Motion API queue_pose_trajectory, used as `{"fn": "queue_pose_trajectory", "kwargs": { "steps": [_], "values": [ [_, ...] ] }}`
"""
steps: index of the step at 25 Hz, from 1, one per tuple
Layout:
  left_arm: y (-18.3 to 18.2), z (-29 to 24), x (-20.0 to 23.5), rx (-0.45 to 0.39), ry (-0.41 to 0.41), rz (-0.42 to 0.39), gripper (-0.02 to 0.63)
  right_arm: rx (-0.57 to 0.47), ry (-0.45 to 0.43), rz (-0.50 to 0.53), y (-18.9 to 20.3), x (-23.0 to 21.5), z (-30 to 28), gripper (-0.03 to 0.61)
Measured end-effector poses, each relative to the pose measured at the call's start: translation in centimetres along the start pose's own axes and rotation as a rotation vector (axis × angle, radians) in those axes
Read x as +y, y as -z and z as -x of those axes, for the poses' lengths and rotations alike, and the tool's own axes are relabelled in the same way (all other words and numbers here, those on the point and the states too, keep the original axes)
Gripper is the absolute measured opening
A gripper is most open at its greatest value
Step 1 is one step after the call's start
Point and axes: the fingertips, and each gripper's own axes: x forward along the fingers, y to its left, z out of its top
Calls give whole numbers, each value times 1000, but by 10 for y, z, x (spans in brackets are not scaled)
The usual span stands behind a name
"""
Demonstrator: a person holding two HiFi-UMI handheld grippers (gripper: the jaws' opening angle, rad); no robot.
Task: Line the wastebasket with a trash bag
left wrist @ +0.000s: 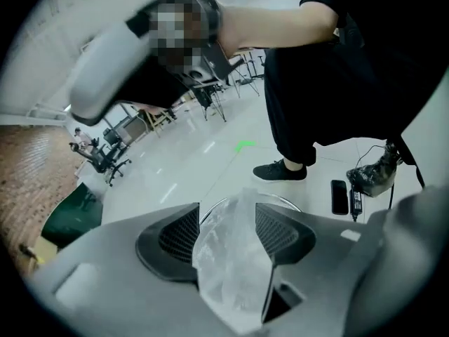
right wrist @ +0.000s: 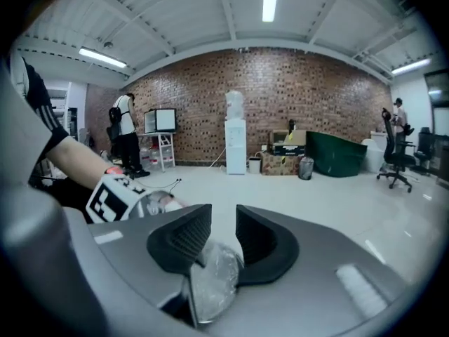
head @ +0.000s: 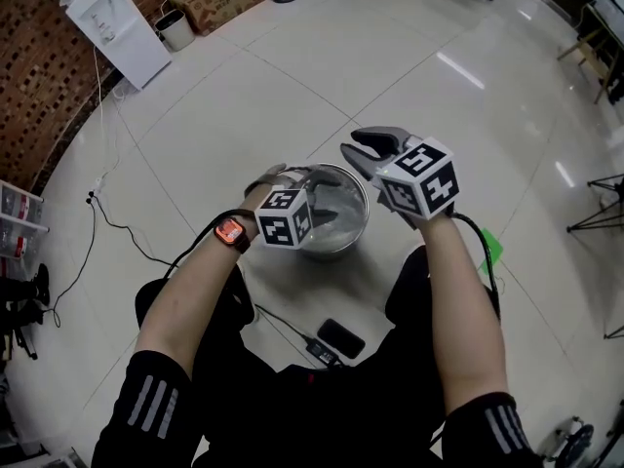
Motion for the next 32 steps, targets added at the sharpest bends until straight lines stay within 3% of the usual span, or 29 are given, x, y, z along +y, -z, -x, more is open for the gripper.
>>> {"fn": "queue_pose_trajectory", "kwargs": {
  "steps": [6, 9, 12, 17, 19, 20, 27, 32],
  "values": [
    [63, 55, -3, 124, -75, 67, 239, 260, -144, 43, 69, 34, -33, 134],
    [83, 71, -6, 129, -96, 135, 230, 410, -203, 50, 110, 54, -49, 151],
    [95, 73, -14, 144, -87, 153, 218, 540, -248, 48, 149, 69, -62, 164],
    [98, 74, -23, 158, -62, 140, 201, 740, -210, 47, 204, 65, -63, 146],
    [100, 78, -25, 159, -51, 140, 182, 745, -156, 82, 205, 53, -65, 18],
    [100, 79, -26, 161, -43, 141, 170, 728, -129, 79, 202, 46, -66, 6],
    [91, 79, -37, 157, -7, 143, 9, 539, 11, -18, 145, 3, -52, 6],
    [77, 52, -30, 156, -11, 156, 7, 512, 48, -48, 131, -10, -36, 6]
  ]
}}
